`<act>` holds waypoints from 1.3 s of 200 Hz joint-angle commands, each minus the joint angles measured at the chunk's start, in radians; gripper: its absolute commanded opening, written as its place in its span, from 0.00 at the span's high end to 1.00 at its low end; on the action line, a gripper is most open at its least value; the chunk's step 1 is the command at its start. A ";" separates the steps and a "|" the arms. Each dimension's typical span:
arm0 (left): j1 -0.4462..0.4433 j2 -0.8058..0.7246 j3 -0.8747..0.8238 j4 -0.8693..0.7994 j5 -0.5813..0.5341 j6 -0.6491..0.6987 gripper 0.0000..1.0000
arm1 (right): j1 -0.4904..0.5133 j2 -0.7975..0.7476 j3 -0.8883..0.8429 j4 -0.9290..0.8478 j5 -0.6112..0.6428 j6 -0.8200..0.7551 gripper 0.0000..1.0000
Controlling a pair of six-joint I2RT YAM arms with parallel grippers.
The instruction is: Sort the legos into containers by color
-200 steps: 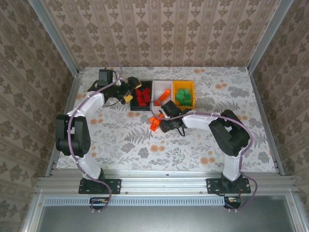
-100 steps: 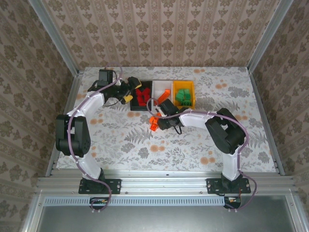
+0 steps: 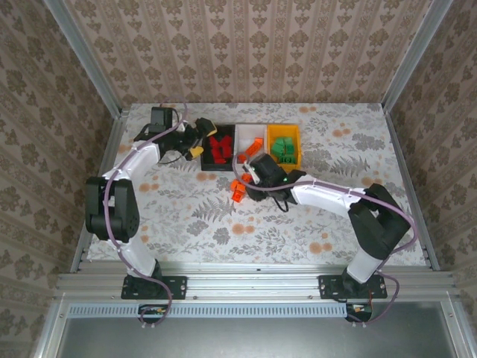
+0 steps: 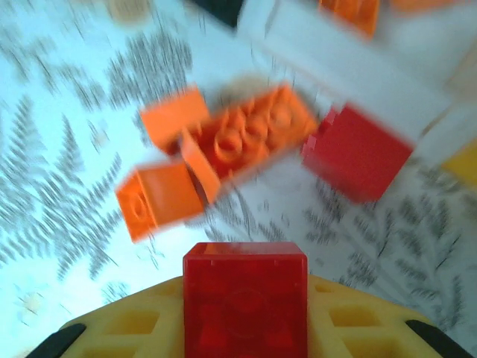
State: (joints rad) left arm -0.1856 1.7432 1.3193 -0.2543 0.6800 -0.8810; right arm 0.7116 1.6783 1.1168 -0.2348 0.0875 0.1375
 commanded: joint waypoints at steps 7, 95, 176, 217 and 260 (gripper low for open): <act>0.055 -0.016 0.006 -0.002 -0.017 0.017 0.00 | 0.004 0.119 0.219 -0.015 0.012 0.024 0.70; 0.132 0.031 -0.022 0.048 0.007 -0.033 0.00 | 0.005 0.594 0.810 -0.135 0.074 -0.024 0.69; 0.126 0.036 -0.022 0.055 0.017 -0.042 0.00 | 0.003 0.669 1.013 -0.240 0.192 -0.025 0.45; 0.105 0.029 -0.022 0.055 0.018 -0.042 0.00 | 0.007 0.325 0.508 -0.070 0.359 0.240 0.35; 0.059 0.029 -0.015 0.046 0.014 -0.030 0.00 | -0.003 0.111 0.107 0.016 0.352 0.448 0.26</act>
State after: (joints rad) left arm -0.1001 1.7721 1.3064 -0.2142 0.6819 -0.9131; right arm 0.7139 1.8408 1.3228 -0.2775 0.3977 0.4194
